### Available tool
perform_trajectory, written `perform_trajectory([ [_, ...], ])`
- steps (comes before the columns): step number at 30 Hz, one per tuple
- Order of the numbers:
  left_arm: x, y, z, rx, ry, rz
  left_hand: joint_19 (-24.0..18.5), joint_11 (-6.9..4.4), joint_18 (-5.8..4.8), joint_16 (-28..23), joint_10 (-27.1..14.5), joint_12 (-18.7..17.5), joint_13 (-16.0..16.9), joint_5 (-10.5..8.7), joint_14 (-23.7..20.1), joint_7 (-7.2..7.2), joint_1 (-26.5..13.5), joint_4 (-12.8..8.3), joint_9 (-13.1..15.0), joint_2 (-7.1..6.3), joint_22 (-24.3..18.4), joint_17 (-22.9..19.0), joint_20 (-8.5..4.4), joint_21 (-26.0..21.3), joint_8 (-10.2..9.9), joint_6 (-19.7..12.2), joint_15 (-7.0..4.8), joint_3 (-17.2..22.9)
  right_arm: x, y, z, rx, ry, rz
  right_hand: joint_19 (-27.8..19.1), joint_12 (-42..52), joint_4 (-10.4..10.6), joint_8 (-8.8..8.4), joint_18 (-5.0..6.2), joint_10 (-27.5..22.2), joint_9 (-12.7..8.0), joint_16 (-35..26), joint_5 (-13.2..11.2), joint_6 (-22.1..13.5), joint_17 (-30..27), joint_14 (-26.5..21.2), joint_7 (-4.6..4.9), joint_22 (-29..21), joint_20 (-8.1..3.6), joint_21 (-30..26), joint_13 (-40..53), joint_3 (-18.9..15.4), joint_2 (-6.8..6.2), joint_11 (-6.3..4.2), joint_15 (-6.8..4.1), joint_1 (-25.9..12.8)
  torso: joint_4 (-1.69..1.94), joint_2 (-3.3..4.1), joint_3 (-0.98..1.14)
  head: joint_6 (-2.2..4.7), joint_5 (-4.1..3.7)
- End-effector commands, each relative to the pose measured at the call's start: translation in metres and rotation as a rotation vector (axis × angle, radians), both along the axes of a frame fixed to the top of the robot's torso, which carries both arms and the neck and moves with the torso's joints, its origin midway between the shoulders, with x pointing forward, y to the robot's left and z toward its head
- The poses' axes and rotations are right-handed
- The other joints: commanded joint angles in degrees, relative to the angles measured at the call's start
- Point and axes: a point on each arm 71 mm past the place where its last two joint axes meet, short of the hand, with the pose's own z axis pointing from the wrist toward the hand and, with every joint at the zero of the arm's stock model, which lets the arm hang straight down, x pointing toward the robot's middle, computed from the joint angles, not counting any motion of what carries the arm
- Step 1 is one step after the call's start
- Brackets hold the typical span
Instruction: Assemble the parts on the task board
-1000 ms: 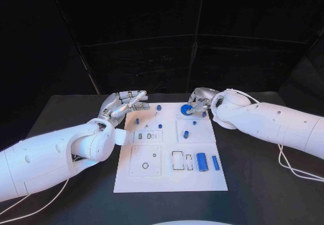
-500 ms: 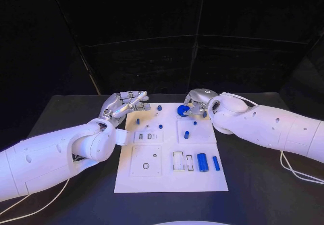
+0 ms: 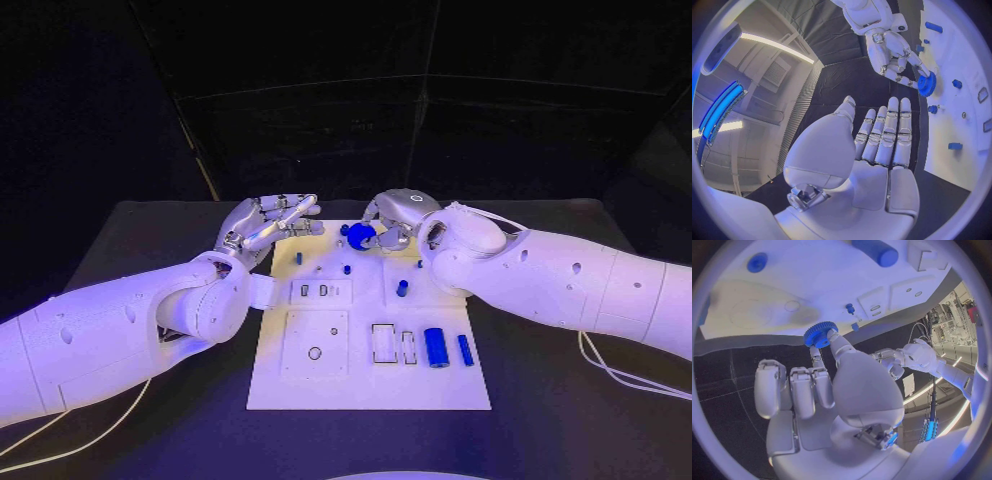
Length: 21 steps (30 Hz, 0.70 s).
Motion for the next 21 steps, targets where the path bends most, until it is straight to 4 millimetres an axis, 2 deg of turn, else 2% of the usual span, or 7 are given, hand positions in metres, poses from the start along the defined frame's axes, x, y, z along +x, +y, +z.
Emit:
perform_trajectory([
  [1,0.000,-0.002,0.002,-0.004,-0.009,-0.013,0.4,0.11,0.70,-0.2,0.3,-0.3,-0.1,0.16,0.3,1.03,0.2,-0.3,-0.1,0.37,-0.1,0.1,0.05,-0.2,-0.3,0.5,0.15,0.0,0.003,0.007,0.003,0.008,-0.038,-0.016,0.5,0.3,0.1,-0.03,-0.40,3.3,0.1,0.2,0.0,0.7,14.1,5.8,-0.43,2.4,-0.05,0.3,11.6,0.4,-0.01,-0.31,-0.45,0.1,-0.10,0.01,-0.04,-0.08,0.03],
  [5,0.001,-0.003,0.001,-0.004,-0.008,-0.015,0.3,0.12,0.70,-0.3,0.3,-0.4,-0.1,0.16,0.2,1.04,0.2,-0.4,-0.1,0.39,-0.1,0.1,0.06,-0.2,-0.4,0.4,0.16,0.0,0.005,0.019,0.002,0.003,-0.035,-0.007,0.6,0.3,0.1,-0.14,-0.43,3.3,0.0,0.2,0.0,0.6,14.1,5.8,-0.41,2.6,-0.06,0.4,11.6,0.5,0.05,-0.28,-0.45,0.0,0.06,0.09,0.01,-0.05,0.07],
  [8,0.001,-0.003,0.001,-0.003,-0.007,-0.014,0.3,0.12,0.70,-0.3,0.3,-0.4,-0.1,0.16,0.2,1.04,0.2,-0.4,-0.1,0.39,-0.1,0.1,0.06,-0.2,-0.4,0.4,0.16,0.0,0.006,0.026,0.000,-0.005,-0.032,-0.001,0.6,0.2,0.1,-0.28,-0.42,3.2,0.0,0.2,0.0,0.6,14.0,5.8,-0.37,2.5,-0.06,0.4,11.5,0.7,0.14,-0.27,-0.44,0.0,-0.11,0.05,0.07,-0.13,0.31],
  [12,0.001,-0.002,0.001,-0.001,-0.007,-0.011,0.3,0.12,0.70,-0.3,0.3,-0.4,-0.1,0.16,0.2,1.04,0.2,-0.4,-0.1,0.39,-0.1,0.1,0.06,-0.2,-0.4,0.4,0.16,0.0,0.007,0.033,-0.002,-0.015,-0.025,0.006,0.6,0.2,0.1,-0.36,-0.42,3.2,-0.1,0.2,0.0,0.5,14.0,5.8,-0.35,2.5,-0.06,0.4,11.5,0.7,0.18,-0.25,-0.43,-0.1,-0.04,0.04,0.04,-0.19,0.32],
  [18,0.001,-0.002,0.001,-0.002,-0.008,-0.011,0.3,0.13,0.69,-0.3,0.3,-0.4,-0.1,0.15,0.2,1.04,0.2,-0.4,-0.1,0.37,-0.1,0.1,0.07,-0.2,-0.4,0.4,0.17,-0.1,0.009,0.042,-0.006,-0.029,-0.012,0.010,0.6,0.1,0.1,-0.46,-0.44,3.2,-0.1,0.2,0.1,0.5,14.0,5.8,-0.33,2.6,-0.05,0.5,11.4,0.8,0.18,-0.24,-0.42,-0.1,-0.20,0.02,0.05,-0.34,0.62],
  [21,0.001,-0.002,0.001,-0.002,-0.008,-0.011,0.3,0.13,0.69,-0.3,0.3,-0.4,-0.1,0.15,0.2,1.04,0.2,-0.5,-0.1,0.37,-0.1,0.1,0.07,-0.2,-0.4,0.4,0.17,-0.1,0.009,0.045,-0.007,-0.037,-0.003,0.014,0.7,0.1,0.1,-0.53,-0.45,3.2,-0.1,0.2,0.1,0.4,14.1,5.8,-0.30,2.6,-0.05,0.5,11.4,0.9,0.15,-0.22,-0.42,-0.1,-0.15,0.03,0.06,-0.44,0.58],
])
